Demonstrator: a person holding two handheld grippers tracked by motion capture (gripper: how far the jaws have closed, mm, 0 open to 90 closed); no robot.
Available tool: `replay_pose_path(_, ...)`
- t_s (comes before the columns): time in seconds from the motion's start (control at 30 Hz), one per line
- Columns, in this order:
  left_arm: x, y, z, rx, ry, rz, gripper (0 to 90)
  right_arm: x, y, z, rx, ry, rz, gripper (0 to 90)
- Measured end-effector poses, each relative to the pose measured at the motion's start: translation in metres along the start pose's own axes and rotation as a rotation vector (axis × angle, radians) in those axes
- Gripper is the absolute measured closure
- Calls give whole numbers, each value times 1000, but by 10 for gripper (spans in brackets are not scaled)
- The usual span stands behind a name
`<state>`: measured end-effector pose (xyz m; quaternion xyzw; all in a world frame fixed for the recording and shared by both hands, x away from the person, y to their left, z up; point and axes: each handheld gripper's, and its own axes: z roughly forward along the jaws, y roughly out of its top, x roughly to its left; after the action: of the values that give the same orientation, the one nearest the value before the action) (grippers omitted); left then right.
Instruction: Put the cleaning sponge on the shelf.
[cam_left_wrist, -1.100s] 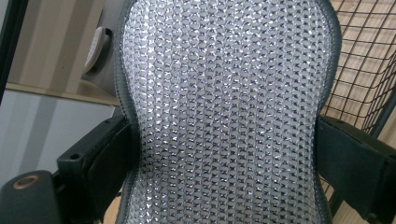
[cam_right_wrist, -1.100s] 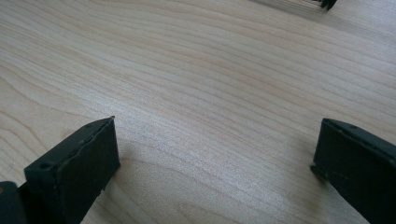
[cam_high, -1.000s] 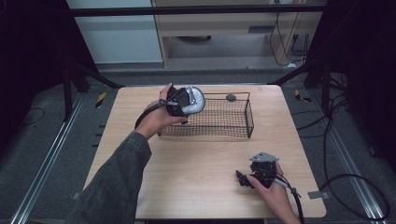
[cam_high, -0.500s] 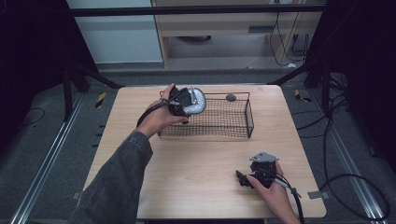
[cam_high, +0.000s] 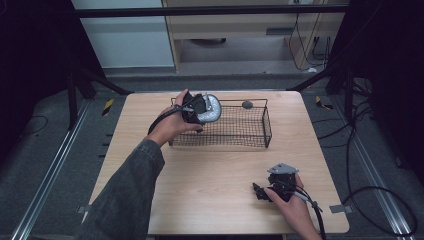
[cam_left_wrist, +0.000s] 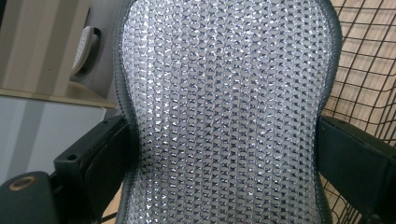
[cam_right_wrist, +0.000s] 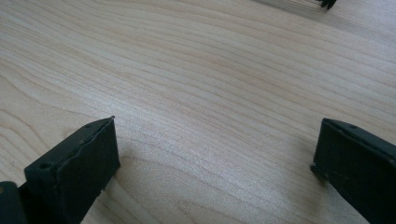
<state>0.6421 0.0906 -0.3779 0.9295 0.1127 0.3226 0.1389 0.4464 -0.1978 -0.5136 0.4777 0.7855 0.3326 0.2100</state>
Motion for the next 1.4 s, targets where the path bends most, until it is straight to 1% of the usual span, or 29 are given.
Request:
replay_pose_path(0.23,2,-2,4,-4,-32,-31,31,0,0,0,0,0,0,4)
replay_pose_path(0.3,2,-2,4,-1,-46,-32,30,-1,0,0,2,-2,-11,4)
replay_pose_path(0.37,2,-2,5,4,-50,-29,29,0,0,0,0,0,-1,3)
replay_pose_path(0.43,1,-2,5,10,-57,-29,28,-1,0,0,2,-2,-11,4)
replay_pose_path(0.63,0,-2,4,-1,-59,-34,31,0,0,0,4,0,-9,4)
replay_pose_path(0.8,1,-2,0,-24,-61,-58,34,0,0,0,4,-2,-9,4)
replay_pose_path(0.83,2,-2,0,-24,-62,-56,33,0,0,0,4,-1,-7,4)
replay_pose_path(0.9,2,-3,-1,-20,-59,-58,35,-1,0,0,2,-2,-12,4)
replay_pose_path(1.03,2,-6,-3,-9,-59,-50,37,0,0,0,4,-1,-8,4)
replay_pose_path(1.07,2,-7,-4,-11,-62,-57,39,0,0,0,5,1,-6,4)
replay_pose_path(1.17,2,-12,-3,12,-56,-50,46,-1,-1,0,3,-3,-12,4)
replay_pose_path(1.2,2,-15,-1,14,-56,-58,45,0,0,0,5,1,-6,4)
replay_pose_path(1.23,3,-18,-1,17,-61,-66,44,-1,-1,0,3,-3,-12,4)
replay_pose_path(1.3,4,-22,0,20,-57,-72,47,0,0,0,4,-2,-7,4)
replay_pose_path(1.37,5,-26,-1,28,-47,-93,46,0,0,0,4,-1,-8,4)
replay_pose_path(1.4,6,-28,-1,36,-51,-100,45,0,0,0,4,-1,-7,4)
